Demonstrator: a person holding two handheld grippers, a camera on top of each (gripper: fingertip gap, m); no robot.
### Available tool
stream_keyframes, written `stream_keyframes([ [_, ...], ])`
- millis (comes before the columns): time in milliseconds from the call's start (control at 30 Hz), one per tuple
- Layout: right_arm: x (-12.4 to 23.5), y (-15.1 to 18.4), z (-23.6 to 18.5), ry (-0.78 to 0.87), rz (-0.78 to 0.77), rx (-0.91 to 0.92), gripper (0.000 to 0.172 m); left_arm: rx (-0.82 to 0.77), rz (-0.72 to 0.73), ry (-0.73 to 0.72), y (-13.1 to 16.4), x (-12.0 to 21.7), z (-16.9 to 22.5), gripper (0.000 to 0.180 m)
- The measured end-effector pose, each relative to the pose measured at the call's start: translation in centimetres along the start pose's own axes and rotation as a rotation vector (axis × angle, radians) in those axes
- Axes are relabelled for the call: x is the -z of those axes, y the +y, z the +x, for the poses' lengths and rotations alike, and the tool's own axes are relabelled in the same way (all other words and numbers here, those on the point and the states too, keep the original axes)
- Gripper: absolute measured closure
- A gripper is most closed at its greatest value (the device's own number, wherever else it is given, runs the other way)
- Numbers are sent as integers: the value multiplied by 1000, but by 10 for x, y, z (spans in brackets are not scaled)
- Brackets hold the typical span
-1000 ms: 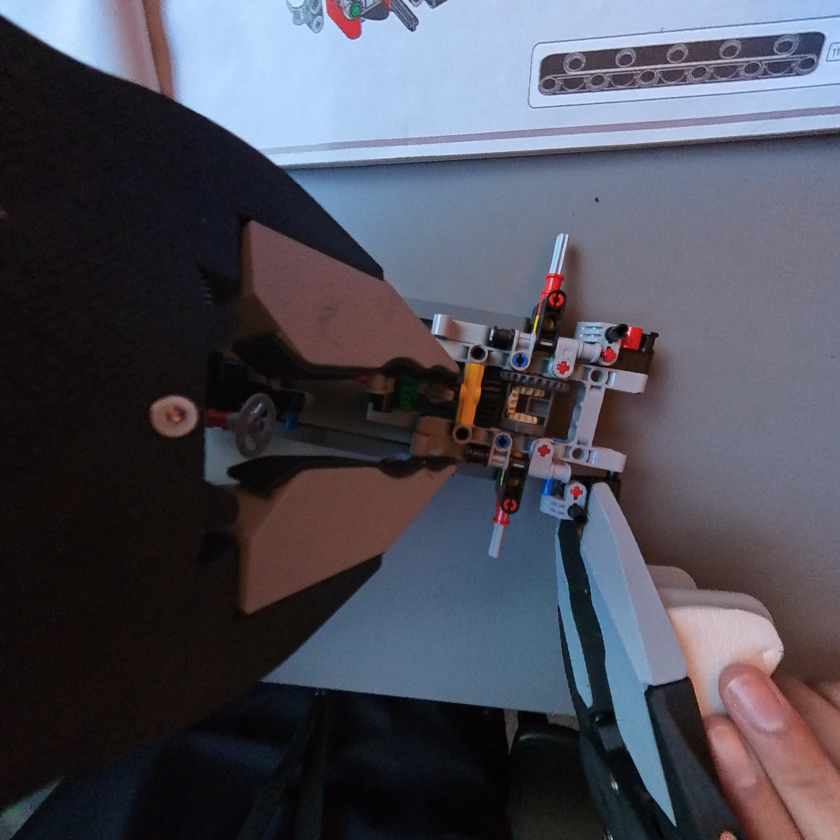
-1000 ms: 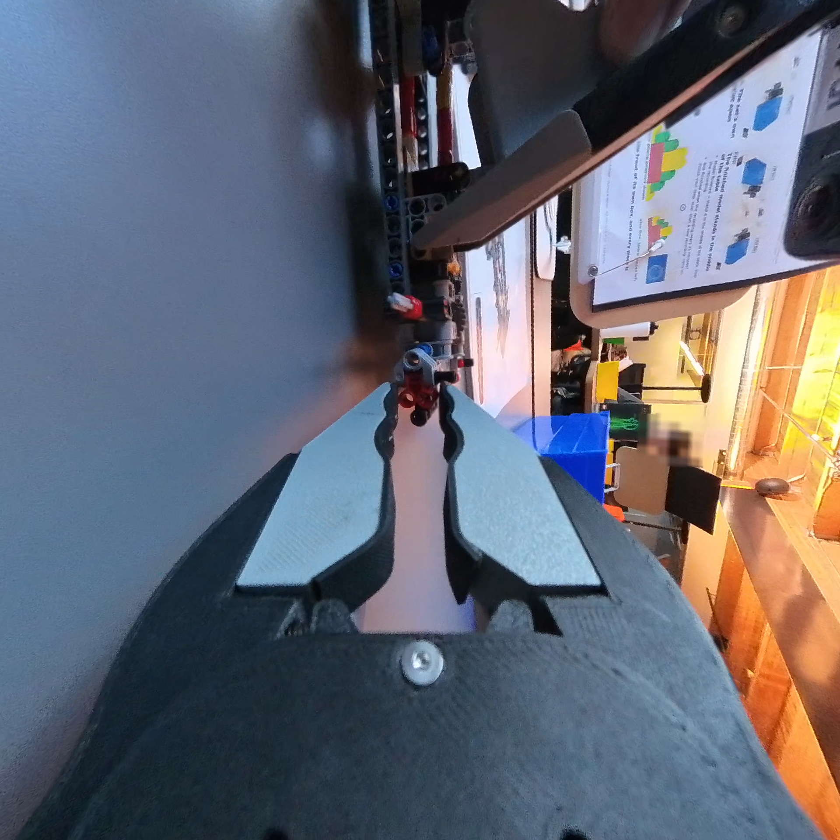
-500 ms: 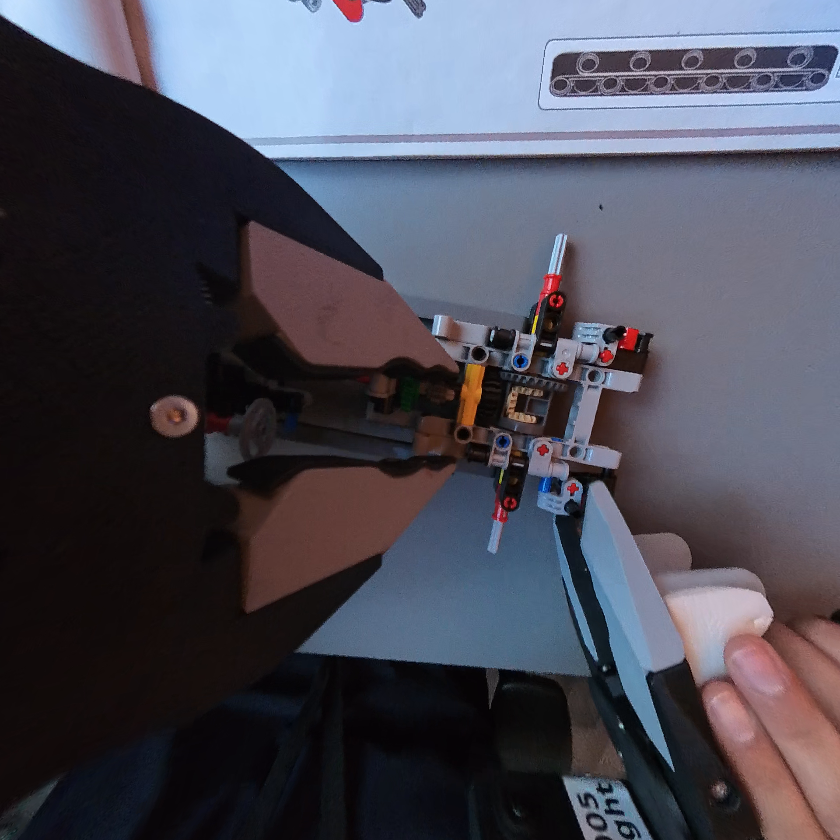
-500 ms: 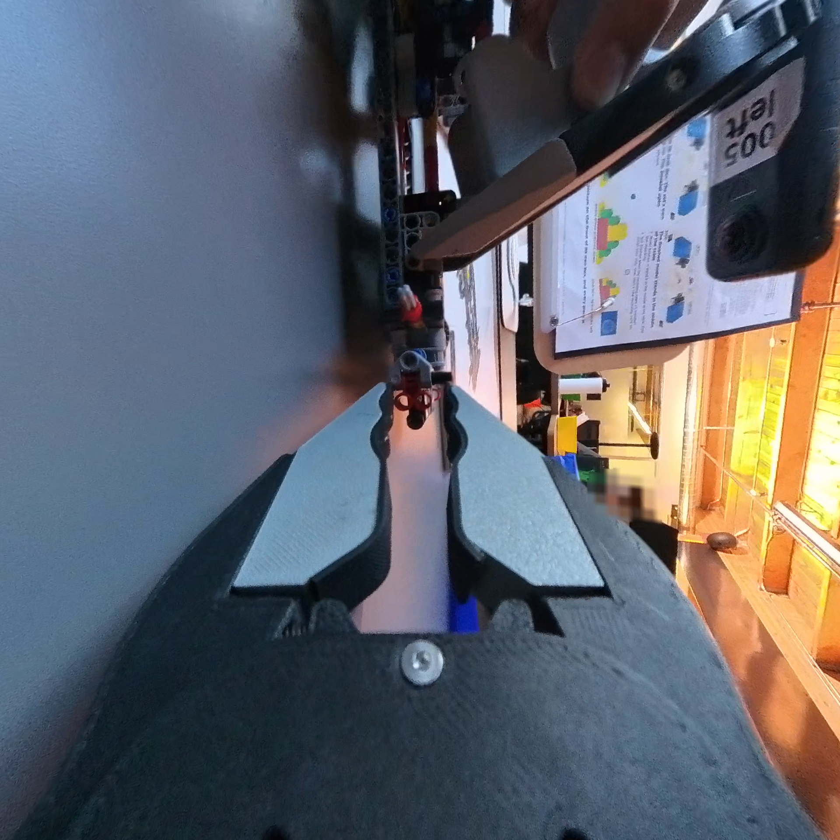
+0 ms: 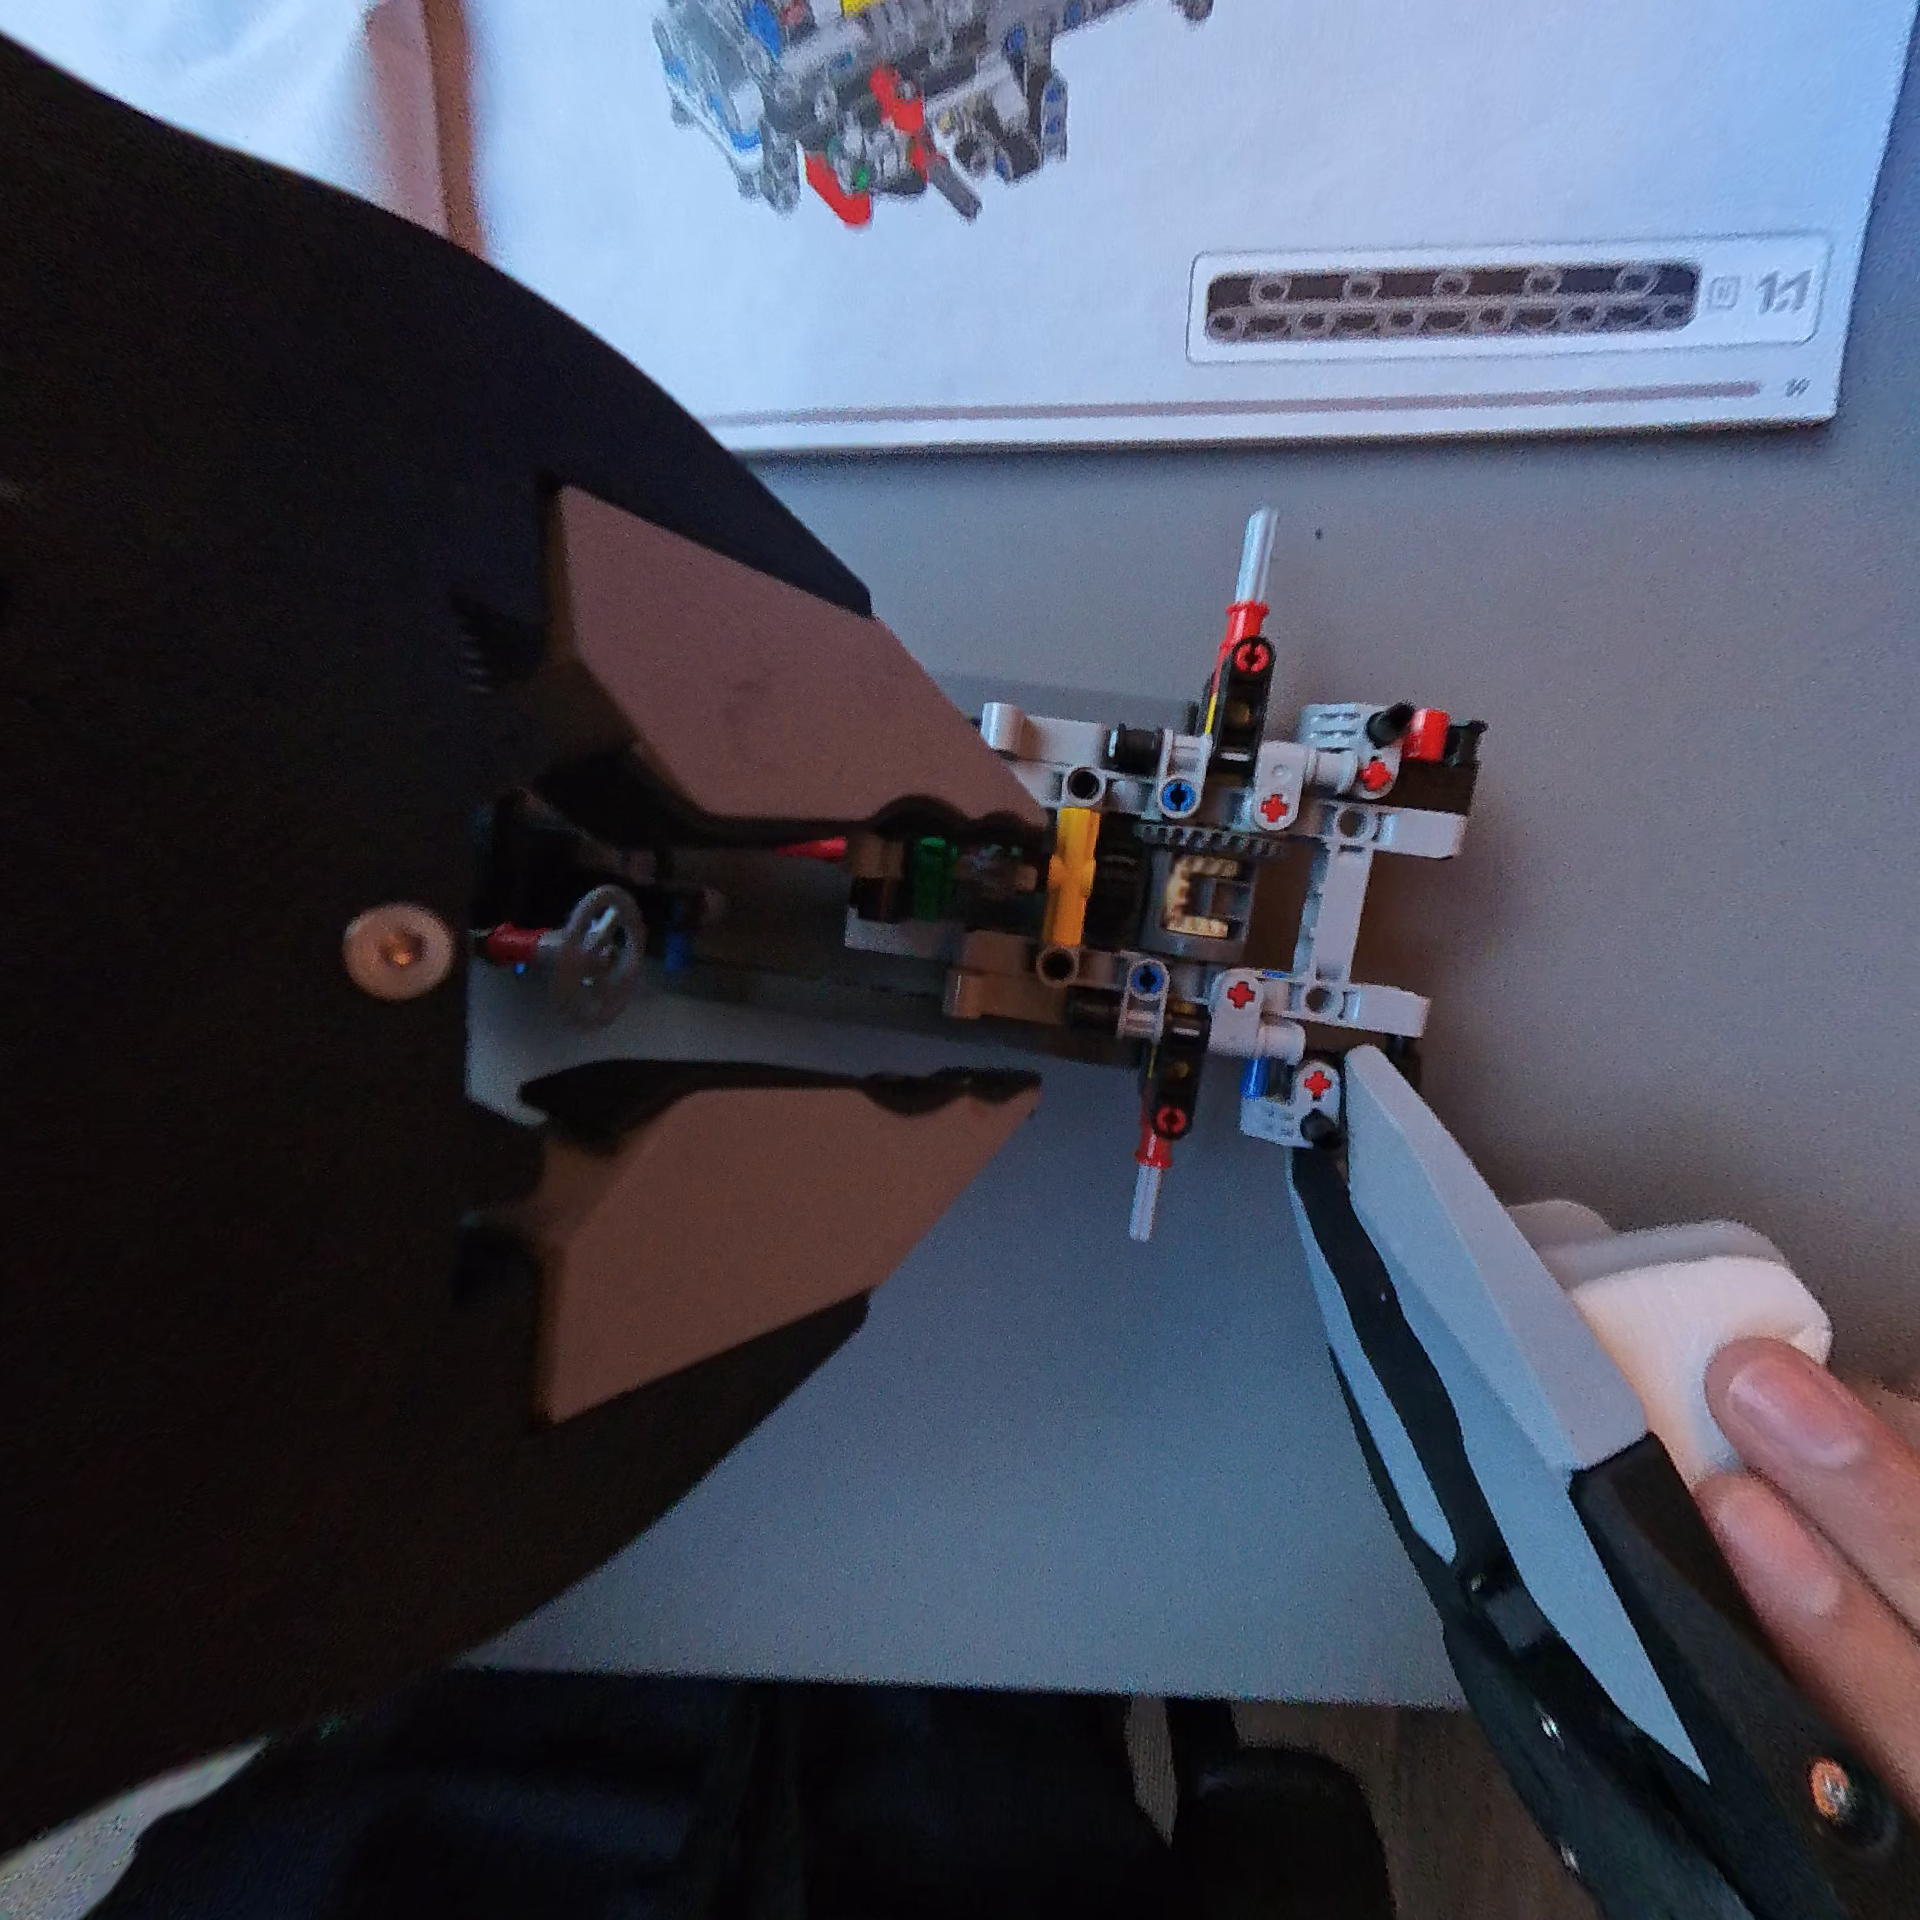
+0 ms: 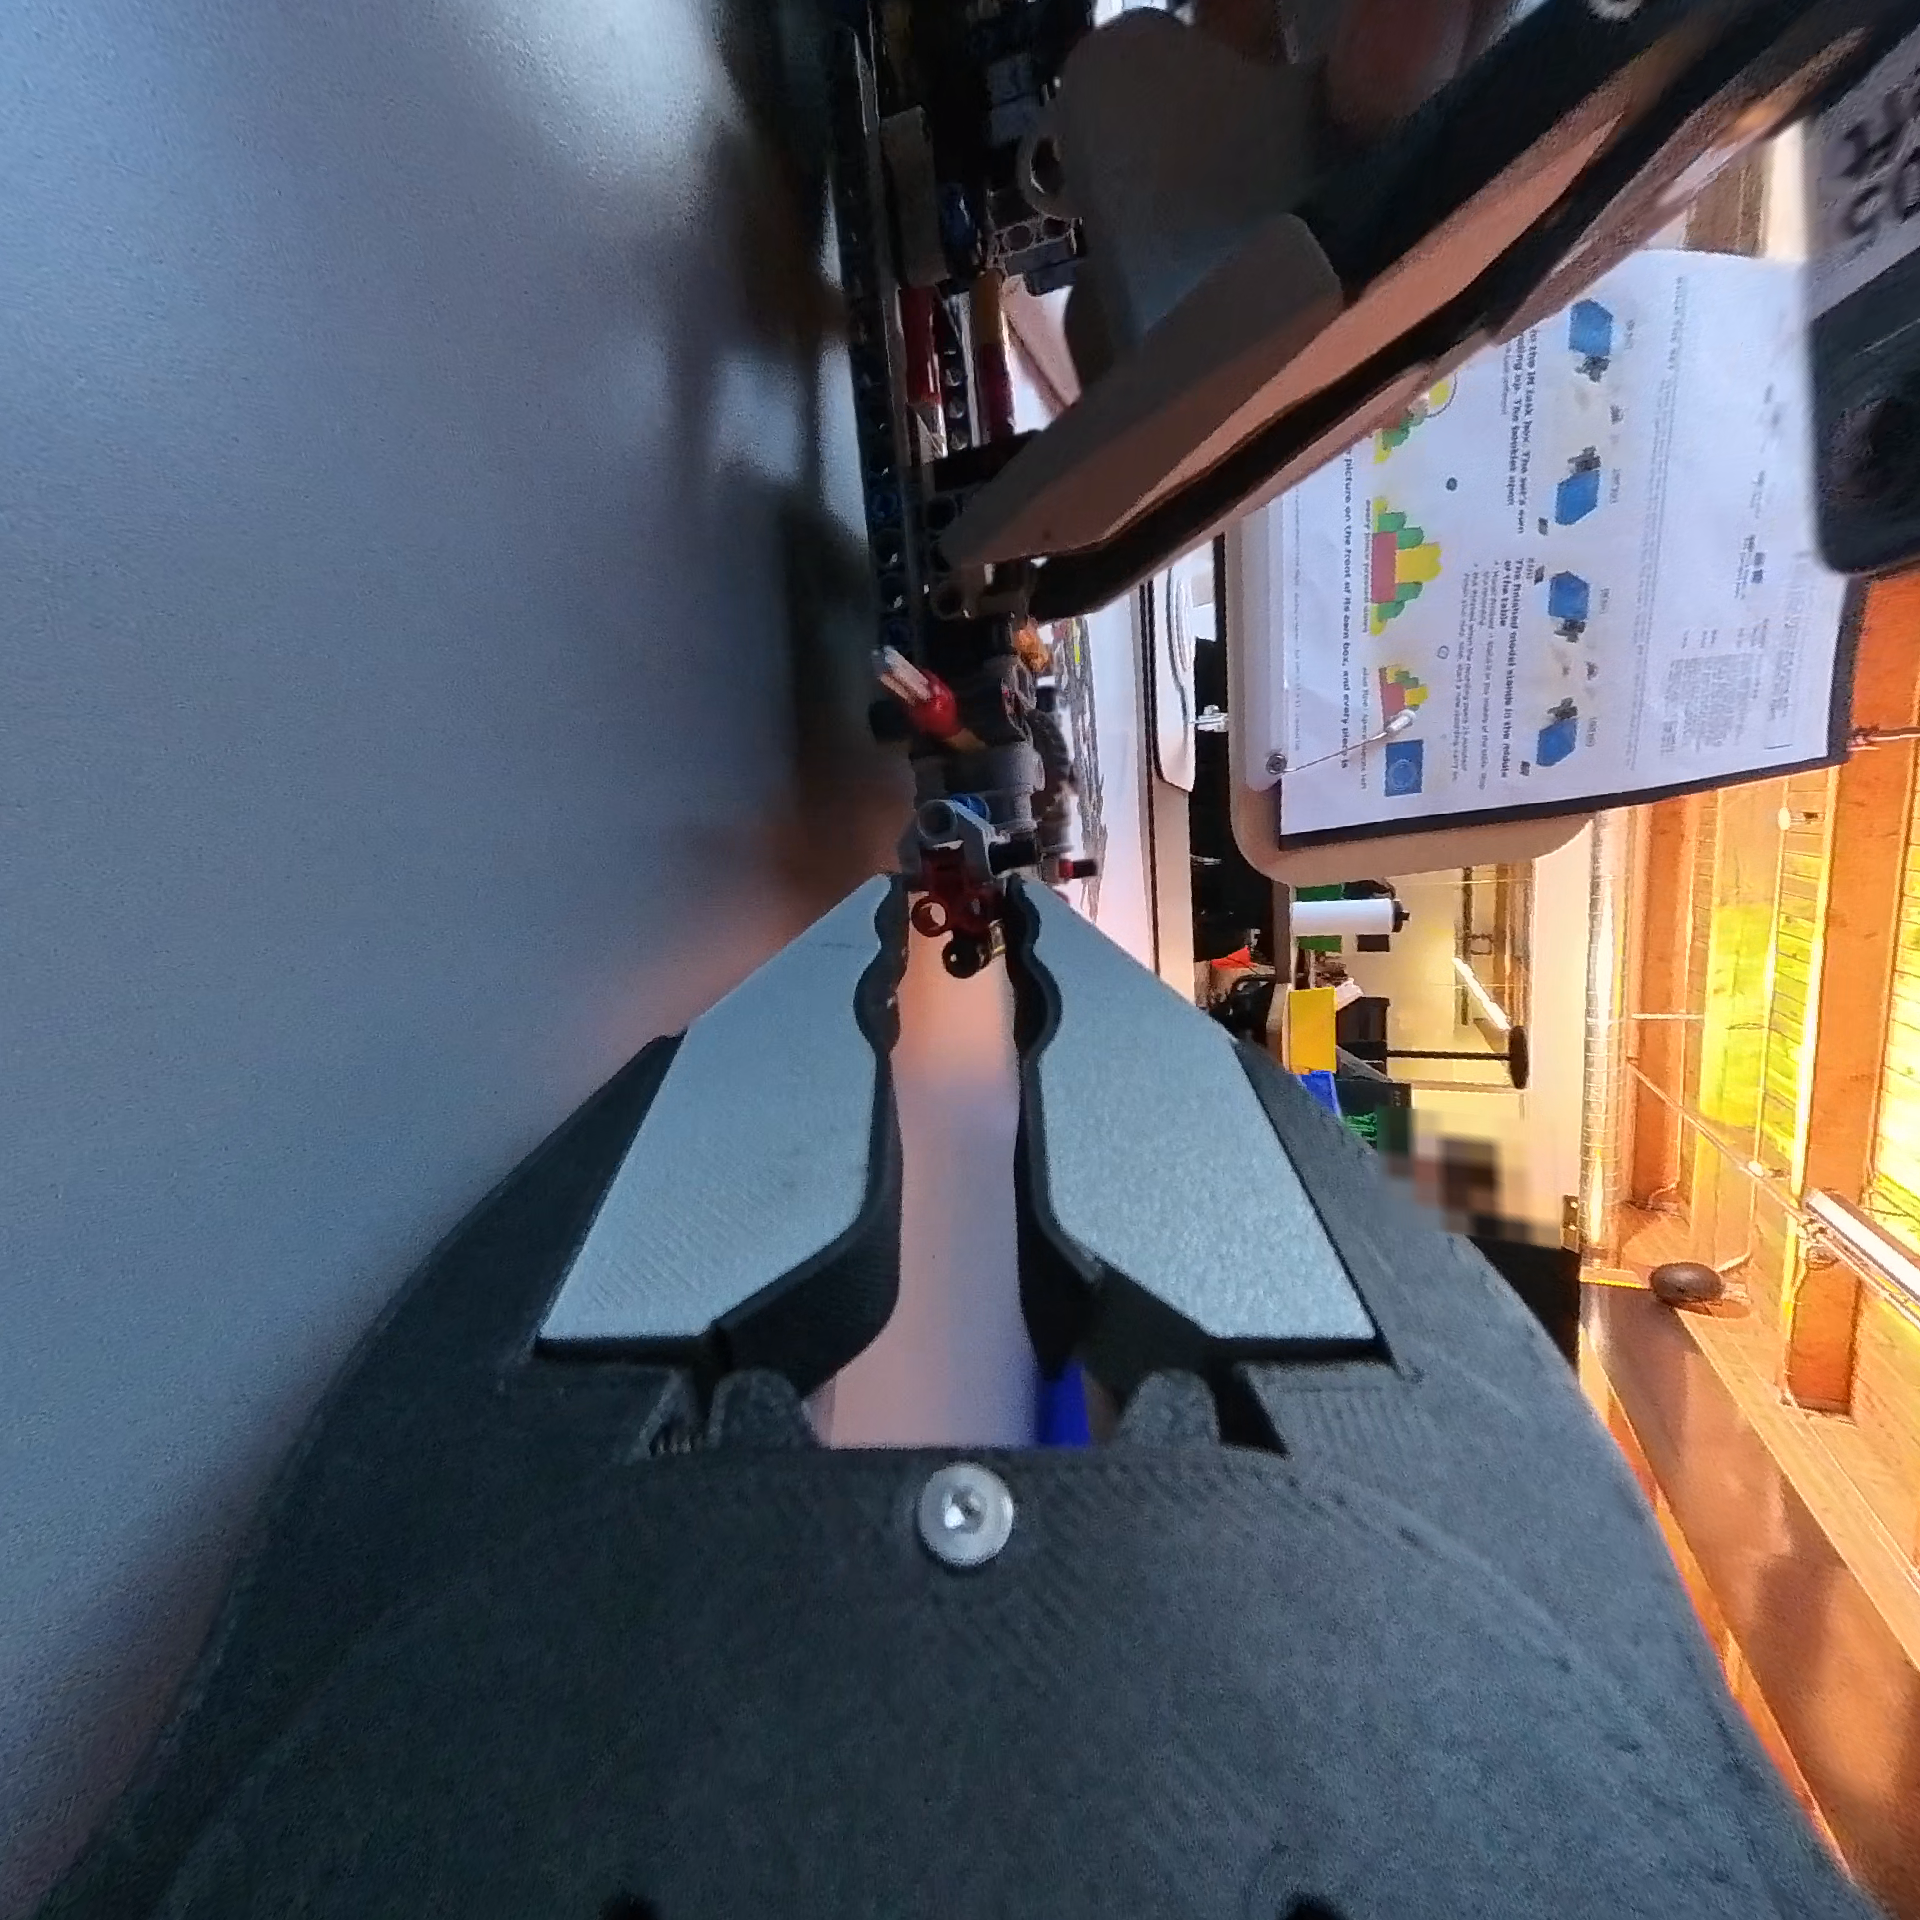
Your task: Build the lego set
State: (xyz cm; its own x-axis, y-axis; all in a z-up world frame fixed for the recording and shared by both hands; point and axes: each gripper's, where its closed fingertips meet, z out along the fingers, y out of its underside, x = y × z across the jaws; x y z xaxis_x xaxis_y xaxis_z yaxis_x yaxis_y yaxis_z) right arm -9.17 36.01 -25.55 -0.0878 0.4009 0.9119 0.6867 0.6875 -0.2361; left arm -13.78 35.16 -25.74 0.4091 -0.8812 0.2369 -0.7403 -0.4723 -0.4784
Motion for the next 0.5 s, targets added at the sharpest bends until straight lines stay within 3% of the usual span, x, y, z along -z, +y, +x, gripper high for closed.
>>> stream_keyframes([
  [200,-2,2,-10,-35,-19,24,157,-110,68,-82,-22,19,10,153],
  [500,-3,3,-15,-46,-27,35,156,-334,-69,-155,-21,-16,3,161],
])
